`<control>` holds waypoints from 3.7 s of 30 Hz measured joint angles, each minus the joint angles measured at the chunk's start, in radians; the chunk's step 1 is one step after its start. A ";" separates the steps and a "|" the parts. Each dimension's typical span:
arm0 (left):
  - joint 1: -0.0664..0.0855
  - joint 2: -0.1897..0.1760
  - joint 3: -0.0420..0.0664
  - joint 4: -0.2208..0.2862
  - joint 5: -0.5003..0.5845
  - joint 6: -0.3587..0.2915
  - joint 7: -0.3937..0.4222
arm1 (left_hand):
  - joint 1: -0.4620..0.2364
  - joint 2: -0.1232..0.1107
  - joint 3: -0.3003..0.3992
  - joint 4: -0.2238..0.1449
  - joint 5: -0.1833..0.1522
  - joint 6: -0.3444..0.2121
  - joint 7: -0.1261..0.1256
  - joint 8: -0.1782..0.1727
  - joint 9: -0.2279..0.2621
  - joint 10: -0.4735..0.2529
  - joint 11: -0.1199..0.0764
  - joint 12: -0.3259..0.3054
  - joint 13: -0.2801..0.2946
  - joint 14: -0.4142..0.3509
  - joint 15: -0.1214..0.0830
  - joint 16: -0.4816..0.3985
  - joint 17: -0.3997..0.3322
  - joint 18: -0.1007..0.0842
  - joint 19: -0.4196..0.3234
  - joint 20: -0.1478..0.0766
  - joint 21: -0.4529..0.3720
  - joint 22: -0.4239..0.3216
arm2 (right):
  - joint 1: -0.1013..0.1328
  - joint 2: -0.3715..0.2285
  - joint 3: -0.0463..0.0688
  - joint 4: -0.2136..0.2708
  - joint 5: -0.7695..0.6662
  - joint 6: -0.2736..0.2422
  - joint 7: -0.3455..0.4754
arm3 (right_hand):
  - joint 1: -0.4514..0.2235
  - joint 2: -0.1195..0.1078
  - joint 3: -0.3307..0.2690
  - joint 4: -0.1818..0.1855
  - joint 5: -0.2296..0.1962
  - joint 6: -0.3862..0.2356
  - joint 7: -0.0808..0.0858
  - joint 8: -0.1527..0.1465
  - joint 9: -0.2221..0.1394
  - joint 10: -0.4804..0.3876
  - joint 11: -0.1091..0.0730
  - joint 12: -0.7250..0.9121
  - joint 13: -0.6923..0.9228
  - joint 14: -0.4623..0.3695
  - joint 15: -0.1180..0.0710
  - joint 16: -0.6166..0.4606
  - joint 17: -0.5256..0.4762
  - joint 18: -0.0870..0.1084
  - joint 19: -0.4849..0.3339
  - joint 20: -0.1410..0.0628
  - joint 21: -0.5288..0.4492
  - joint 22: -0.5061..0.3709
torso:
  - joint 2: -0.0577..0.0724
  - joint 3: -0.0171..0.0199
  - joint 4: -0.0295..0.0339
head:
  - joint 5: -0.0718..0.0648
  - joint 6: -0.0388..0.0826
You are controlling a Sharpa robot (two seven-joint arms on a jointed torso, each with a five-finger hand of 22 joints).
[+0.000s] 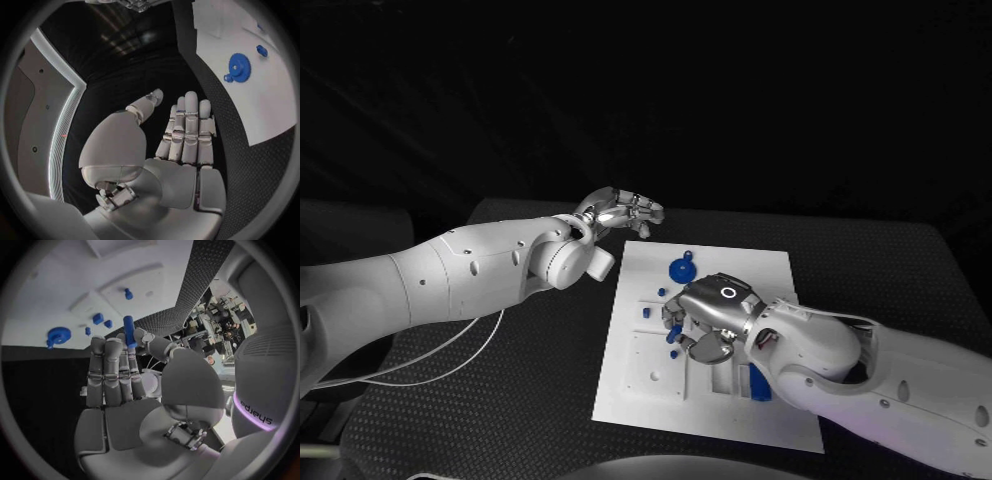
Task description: Assemble the parts on the task board
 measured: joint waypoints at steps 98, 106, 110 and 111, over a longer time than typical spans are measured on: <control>0.000 0.018 0.000 -0.001 0.001 0.002 -0.003 | 0.000 0.000 0.000 0.000 0.000 -0.004 0.004 0.004 -0.002 -0.002 0.002 0.000 -0.001 0.000 0.000 -0.008 0.008 -0.007 0.004 -0.001 -0.008 0.004 | -0.063 0.128 -0.075 -0.105 -0.072 0.046 0.006 | -0.029 -0.031 -0.005 0.004 0.009 -0.007 0.010 -0.012 -0.003 -0.016 0.009 -0.016 0.021 -0.004 0.000 0.000 -0.001 0.000 -0.001 0.001 0.015 0.000 | 0.000 0.0012 -0.0014 | 0.029 -0.029; 0.000 0.018 0.000 -0.001 0.001 0.002 -0.003 | 0.000 0.000 0.000 0.000 0.000 -0.004 0.004 0.004 -0.003 -0.002 0.002 0.000 -0.001 0.000 0.000 -0.008 0.009 -0.010 0.004 -0.001 -0.008 0.005 | -0.066 0.120 -0.079 -0.105 -0.052 0.042 0.012 | -0.052 -0.081 -0.066 0.012 0.012 -0.053 0.029 -0.041 -0.020 -0.062 0.026 -0.047 0.011 -0.009 0.013 -0.004 -0.007 0.000 -0.014 0.002 0.026 0.001 | 0.000 0.0012 -0.0019 | 0.029 -0.029; 0.000 0.018 0.000 -0.001 0.001 0.002 -0.003 | 0.000 0.000 0.000 0.000 0.000 -0.004 0.004 0.004 -0.003 -0.002 0.002 0.000 -0.002 0.000 0.000 -0.008 0.009 -0.005 0.004 -0.001 -0.008 0.005 | -0.068 0.117 -0.080 -0.105 -0.042 0.037 0.017 | -0.055 -0.085 -0.105 -0.006 0.012 -0.082 0.046 -0.058 -0.029 -0.095 0.042 -0.069 0.002 -0.014 0.025 -0.004 -0.007 0.000 -0.021 0.006 0.029 0.001 | 0.000 0.0012 -0.0020 | 0.029 -0.029; 0.000 0.018 0.000 -0.001 0.001 0.003 -0.003 | 0.000 0.000 0.000 0.000 0.000 -0.004 0.004 0.004 -0.003 -0.002 0.002 0.000 -0.002 0.000 0.000 -0.008 0.009 -0.005 0.004 -0.001 -0.008 0.005 | -0.068 0.116 -0.080 -0.105 -0.041 0.036 0.018 | -0.055 -0.085 -0.109 -0.009 0.012 -0.085 0.049 -0.058 -0.030 -0.101 0.043 -0.069 0.001 -0.014 0.025 -0.004 -0.007 -0.001 -0.021 0.005 0.029 0.001 | 0.000 0.0012 -0.0020 | 0.029 -0.029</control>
